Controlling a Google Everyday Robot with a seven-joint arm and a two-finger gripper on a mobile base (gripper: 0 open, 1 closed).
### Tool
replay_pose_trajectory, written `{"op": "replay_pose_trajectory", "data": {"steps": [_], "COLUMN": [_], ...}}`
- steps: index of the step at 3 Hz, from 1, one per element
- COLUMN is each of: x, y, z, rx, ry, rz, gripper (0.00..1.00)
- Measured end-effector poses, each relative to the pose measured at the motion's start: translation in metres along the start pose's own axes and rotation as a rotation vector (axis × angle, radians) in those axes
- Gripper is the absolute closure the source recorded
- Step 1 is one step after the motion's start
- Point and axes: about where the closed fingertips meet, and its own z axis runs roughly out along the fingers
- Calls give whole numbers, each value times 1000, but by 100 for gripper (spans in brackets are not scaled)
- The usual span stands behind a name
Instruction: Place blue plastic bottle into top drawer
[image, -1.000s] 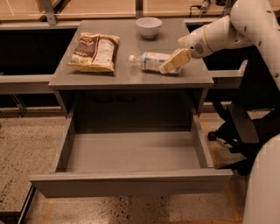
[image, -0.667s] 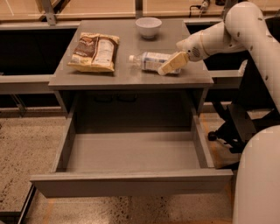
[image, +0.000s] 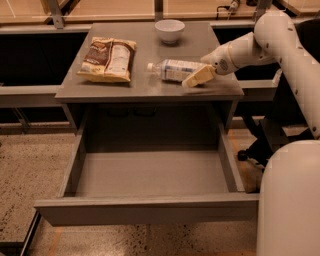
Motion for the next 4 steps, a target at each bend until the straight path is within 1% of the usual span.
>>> {"op": "replay_pose_trajectory", "data": {"steps": [1, 2, 3, 4], "x": [8, 5, -3, -13], "y": [0, 14, 33, 74], "z": [-3, -26, -45, -73], "rx": [10, 28, 29, -12], "ry": [17, 21, 20, -30], "rz": [7, -13, -34, -43], "gripper": [40, 71, 94, 100]}}
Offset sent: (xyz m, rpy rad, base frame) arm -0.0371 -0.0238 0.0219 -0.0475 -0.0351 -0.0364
